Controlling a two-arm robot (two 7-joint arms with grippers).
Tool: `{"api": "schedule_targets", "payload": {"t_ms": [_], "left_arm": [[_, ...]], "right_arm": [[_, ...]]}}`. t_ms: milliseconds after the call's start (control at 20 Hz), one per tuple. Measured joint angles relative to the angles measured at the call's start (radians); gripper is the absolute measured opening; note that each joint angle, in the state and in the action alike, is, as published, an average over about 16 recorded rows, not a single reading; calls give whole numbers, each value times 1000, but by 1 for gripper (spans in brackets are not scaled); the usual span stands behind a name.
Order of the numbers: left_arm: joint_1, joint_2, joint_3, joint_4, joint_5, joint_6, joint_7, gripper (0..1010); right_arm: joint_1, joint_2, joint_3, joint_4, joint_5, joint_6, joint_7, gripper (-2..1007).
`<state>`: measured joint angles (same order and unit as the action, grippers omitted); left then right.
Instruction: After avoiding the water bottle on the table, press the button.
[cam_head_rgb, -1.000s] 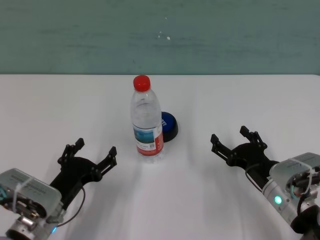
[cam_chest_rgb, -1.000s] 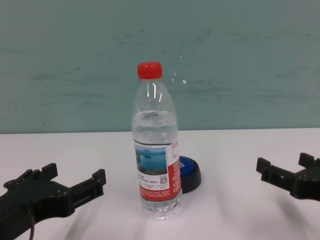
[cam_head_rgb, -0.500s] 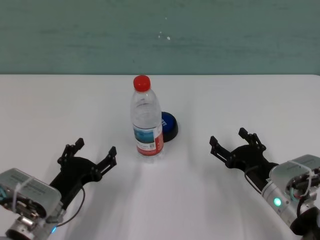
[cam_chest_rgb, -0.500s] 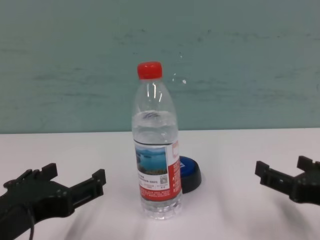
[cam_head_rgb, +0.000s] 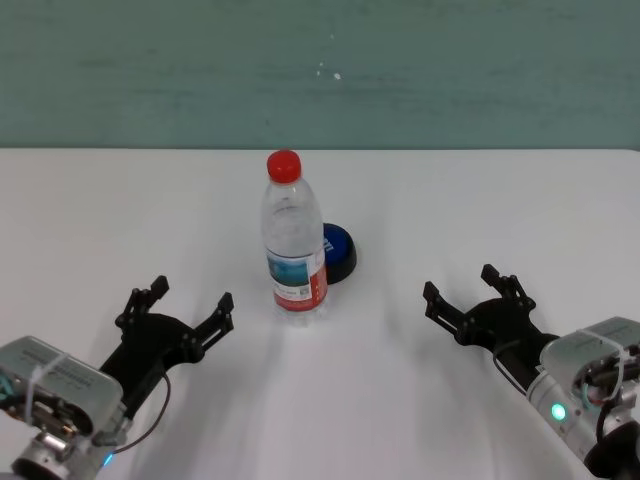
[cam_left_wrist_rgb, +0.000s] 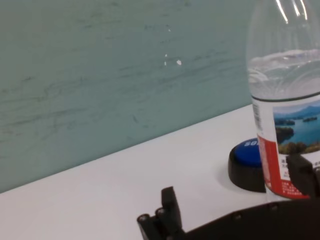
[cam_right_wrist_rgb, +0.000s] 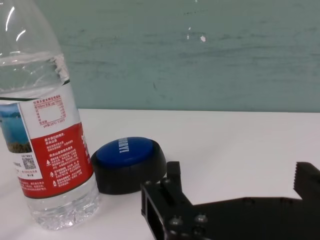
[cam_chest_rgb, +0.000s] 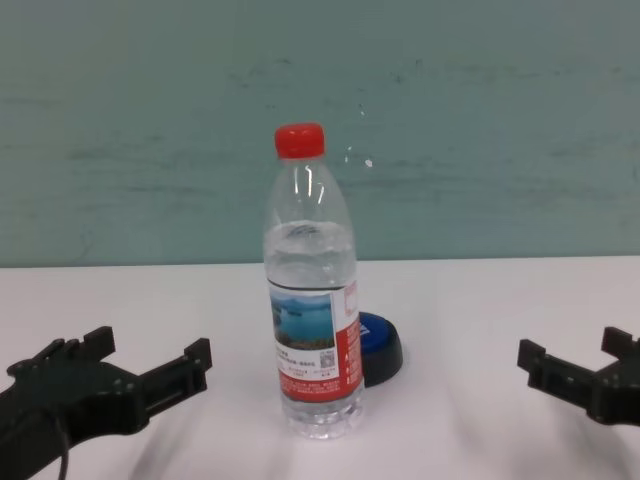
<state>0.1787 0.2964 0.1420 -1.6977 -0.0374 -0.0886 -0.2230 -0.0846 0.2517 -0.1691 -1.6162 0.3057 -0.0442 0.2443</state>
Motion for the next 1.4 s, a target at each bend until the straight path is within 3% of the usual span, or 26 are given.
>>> {"api": "schedule_targets", "payload": {"t_ms": [1400], "left_arm": [[0,0,0,0,0,0,0,1000]], "right_arm": [[-4,2,2,2,0,-3,2,1004]]}}
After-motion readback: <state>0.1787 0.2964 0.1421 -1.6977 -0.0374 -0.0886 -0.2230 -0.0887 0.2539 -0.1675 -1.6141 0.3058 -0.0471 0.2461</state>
